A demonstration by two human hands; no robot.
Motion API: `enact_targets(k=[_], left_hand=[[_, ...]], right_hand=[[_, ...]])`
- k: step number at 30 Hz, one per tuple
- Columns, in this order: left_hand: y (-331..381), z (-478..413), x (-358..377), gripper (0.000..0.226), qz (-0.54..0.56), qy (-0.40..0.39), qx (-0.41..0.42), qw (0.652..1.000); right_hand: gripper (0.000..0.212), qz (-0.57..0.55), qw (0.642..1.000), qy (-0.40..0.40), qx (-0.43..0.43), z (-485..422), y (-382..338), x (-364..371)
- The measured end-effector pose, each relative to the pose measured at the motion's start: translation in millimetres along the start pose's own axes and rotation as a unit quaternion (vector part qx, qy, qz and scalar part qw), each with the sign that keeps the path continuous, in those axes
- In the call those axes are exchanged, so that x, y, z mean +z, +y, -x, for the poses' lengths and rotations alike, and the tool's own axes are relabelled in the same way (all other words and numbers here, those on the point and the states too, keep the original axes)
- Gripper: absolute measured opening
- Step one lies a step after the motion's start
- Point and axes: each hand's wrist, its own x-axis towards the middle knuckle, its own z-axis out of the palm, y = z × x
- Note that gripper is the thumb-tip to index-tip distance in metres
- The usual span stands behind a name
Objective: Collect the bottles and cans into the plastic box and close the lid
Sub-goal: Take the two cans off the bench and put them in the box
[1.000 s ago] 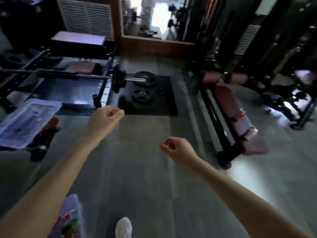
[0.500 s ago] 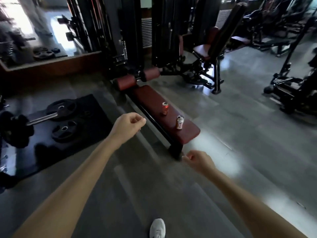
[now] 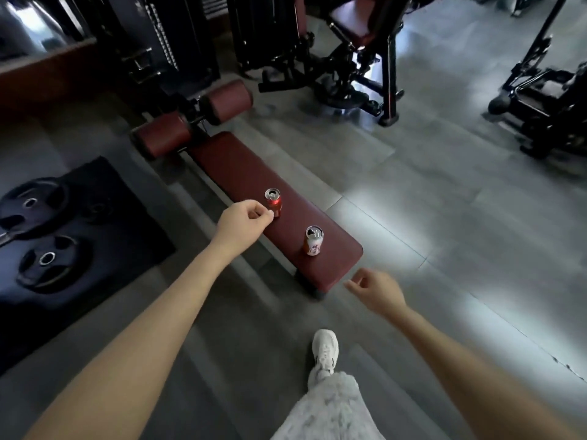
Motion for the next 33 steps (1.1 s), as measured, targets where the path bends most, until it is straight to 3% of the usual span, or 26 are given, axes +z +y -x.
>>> enact_targets(k=[6, 8, 19, 24, 28, 33], left_hand=[[-17.1, -132.1, 49.8, 0.022, -0.053, 0.007, -0.067, 0.996], [-29.5, -169.4, 66.0, 0.027, -0.075, 0.004, -0.093, 0.993], [-108.7, -326.8, 138.4, 0.084, -0.230, -0.104, -0.125, 0.960], [-140.9, -373.5, 162.6, 0.102, -0.306, -0.146, -0.124, 0.933], [-161.5, -390.1, 178.3, 0.091, -0.325, -0.176, -0.117, 0.922], [-167.1, -387.4, 177.8, 0.067, -0.254, -0.159, -0.119, 0.946]], right_hand=[[0.029, -0.002, 0.998, -0.059, 0.019, -132.5, -8.1, 5.2], [0.046, -0.010, 0.996, -0.082, 0.023, -171.4, -9.1, 12.1], [0.091, 0.028, 0.977, -0.210, 0.017, -309.9, -19.8, 72.2], [0.101, 0.153, 0.947, -0.280, -0.015, -339.1, -26.0, 103.9], [0.092, 0.219, 0.930, -0.294, -0.022, -350.0, -29.7, 122.5], [0.060, 0.172, 0.951, -0.256, 0.006, -361.8, -36.1, 118.1]])
